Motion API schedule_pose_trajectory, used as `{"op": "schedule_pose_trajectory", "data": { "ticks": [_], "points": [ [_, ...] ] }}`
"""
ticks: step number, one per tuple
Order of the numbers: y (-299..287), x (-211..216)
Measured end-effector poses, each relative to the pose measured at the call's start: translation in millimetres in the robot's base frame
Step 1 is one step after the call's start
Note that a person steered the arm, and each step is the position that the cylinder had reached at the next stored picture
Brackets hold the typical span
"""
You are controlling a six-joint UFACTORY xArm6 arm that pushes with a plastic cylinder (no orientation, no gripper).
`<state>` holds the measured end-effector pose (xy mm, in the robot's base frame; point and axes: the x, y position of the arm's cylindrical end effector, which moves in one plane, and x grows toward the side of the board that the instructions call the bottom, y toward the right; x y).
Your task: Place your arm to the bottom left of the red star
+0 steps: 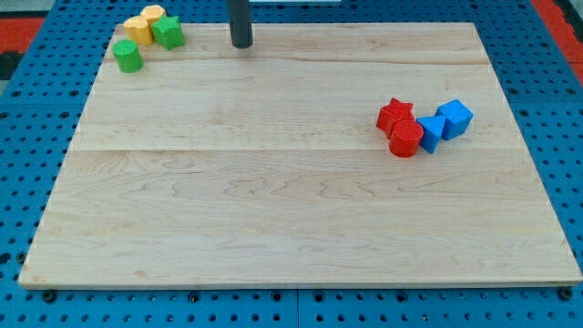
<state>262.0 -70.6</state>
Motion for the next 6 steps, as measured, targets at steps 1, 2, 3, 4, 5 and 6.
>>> {"op": "schedule_pose_trajectory", "data": {
  "ticks": [1, 2, 3, 4, 5, 6],
  "points": [
    [1, 40],
    [1, 61],
    [-2, 81],
    [-14, 123],
    [32, 179],
    [114, 196]
  ]
}}
